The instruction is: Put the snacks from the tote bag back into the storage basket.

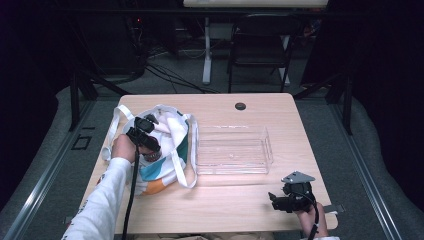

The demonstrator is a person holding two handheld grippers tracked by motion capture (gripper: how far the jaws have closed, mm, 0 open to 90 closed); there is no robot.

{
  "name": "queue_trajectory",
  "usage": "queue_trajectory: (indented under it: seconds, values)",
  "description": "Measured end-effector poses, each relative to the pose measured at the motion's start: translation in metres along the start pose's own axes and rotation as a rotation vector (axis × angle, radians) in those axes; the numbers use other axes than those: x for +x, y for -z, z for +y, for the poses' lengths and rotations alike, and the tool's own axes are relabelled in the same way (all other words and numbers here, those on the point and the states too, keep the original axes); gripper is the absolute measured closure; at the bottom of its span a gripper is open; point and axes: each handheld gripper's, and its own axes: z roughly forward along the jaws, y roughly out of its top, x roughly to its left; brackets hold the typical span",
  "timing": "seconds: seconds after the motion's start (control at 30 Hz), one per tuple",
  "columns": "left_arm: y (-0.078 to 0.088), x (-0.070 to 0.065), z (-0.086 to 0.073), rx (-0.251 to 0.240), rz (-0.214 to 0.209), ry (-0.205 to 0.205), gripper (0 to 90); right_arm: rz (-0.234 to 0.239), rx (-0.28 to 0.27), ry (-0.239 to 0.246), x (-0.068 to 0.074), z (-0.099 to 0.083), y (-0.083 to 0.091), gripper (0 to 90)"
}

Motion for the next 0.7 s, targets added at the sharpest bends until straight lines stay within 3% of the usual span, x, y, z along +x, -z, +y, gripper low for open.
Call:
queue_trajectory:
  seconds: [0.7]
  values:
    - [0.026, 0.0, -0.001, -0.018, 0.014, -0.025, 25.9, 0.0, 0.004, 0.004, 0.0, 0.0, 0.0, 14.0]
